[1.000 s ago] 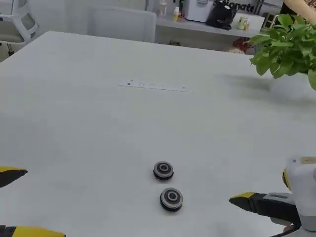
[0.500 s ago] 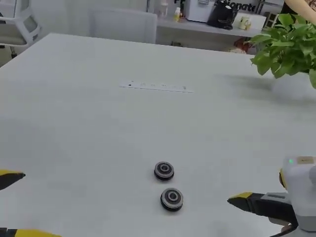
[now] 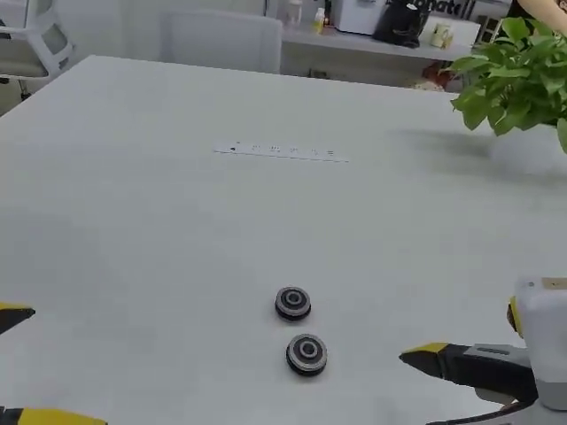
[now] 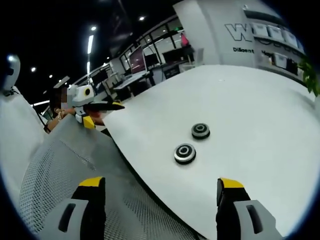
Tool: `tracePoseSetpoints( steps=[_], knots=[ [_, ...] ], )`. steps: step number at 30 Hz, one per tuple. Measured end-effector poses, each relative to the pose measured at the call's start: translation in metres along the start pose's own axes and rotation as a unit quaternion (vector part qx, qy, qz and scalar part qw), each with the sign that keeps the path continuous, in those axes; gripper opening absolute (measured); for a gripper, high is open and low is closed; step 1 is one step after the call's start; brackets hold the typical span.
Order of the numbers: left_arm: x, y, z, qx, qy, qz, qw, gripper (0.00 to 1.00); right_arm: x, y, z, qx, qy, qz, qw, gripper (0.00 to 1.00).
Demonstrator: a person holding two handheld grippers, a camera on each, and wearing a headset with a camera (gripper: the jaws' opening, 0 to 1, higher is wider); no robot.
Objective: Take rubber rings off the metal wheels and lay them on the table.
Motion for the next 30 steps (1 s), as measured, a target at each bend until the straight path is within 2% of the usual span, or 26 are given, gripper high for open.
tracePoseSetpoints(
  steps=[5, 22, 27, 30],
  knots=[
    [-0.0003, 0.0005, -0.0008, -0.003, -0.002, 0.000, 1.0000, 1.00, -0.0002, 0.0003, -0.0001, 0.000, -0.005, 0.006, 1.0000, 0.93],
    [-0.0005, -0.0009, -0.0001, 0.010, 0.000, 0.000, 0.9999, 1.00, -0.0008, -0.0019, -0.0014, 0.015, -0.009, 0.009, 0.9998, 0.99],
    [-0.0006, -0.0016, -0.0002, 0.013, 0.003, 0.004, 0.9999, 1.00, -0.0005, -0.0018, -0.0009, 0.017, -0.002, 0.005, 0.9998, 0.99],
    [0.0000, -0.0036, 0.0008, 0.020, 0.012, 0.009, 0.9997, 1.00, -0.0008, -0.0015, -0.0007, 0.015, 0.001, 0.000, 0.9999, 0.99]
  ],
)
Point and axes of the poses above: the centre of the closed fingertips' face, and the gripper's own axes: z roughly forward along the fingers, y roughly to its left, x roughly out of its underside, the point moved 9 cm from there along -z, roughly backward along the fingers, and after that the axes turned 13 degrees about -z, right-handed, at the moved point
